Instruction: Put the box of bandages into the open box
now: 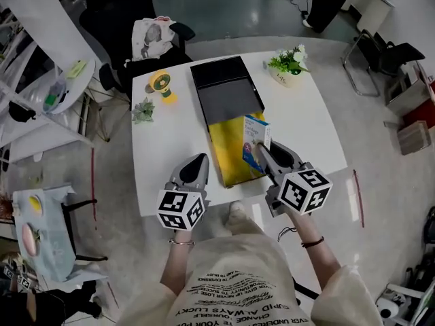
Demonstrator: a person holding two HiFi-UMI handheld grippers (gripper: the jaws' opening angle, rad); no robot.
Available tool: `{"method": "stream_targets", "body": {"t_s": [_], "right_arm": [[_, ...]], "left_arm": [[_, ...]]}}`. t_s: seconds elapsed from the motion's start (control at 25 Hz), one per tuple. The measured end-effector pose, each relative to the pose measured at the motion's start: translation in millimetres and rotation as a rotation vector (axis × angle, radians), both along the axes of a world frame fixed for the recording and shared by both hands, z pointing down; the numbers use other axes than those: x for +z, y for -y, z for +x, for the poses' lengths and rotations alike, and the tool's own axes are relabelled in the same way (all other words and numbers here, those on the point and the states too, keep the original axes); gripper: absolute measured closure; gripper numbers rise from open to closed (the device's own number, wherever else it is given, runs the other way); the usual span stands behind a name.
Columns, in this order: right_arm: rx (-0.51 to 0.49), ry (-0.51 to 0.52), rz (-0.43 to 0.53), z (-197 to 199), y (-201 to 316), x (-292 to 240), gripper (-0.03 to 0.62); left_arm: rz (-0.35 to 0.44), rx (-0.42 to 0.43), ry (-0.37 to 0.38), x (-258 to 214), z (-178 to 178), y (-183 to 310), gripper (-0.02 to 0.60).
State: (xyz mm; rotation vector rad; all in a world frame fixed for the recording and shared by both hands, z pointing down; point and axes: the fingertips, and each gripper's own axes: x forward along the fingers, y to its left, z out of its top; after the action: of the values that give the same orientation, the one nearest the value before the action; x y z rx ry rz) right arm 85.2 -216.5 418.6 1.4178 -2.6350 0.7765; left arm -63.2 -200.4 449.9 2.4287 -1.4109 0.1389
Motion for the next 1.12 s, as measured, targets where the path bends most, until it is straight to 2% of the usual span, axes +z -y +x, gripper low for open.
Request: {"method": "stream_targets", "body": {"t_s": [0.52,0.76,0.96,1.12], "right_arm": [[-0.232,0.040,-0.331,-24,40,66,0.502],[-0.288,0.059,-0.457,-30,48,86,0.502],[-0.296,0.152,-0.586,-35,52,99,0.502],[-0.297,0.188,-0.653,-35,53,108,0.502]], "left_arm": [[-0.134,-0.120,-0.012,47,-1,33,0.558],[-0.165,-0.155,-0.029,60,0,42,0.558],[-0.184,-0.149,-0.027,68,2,44,0.558],[-0.209,-0.148,-0.024,74,0,44,0.558]]}}
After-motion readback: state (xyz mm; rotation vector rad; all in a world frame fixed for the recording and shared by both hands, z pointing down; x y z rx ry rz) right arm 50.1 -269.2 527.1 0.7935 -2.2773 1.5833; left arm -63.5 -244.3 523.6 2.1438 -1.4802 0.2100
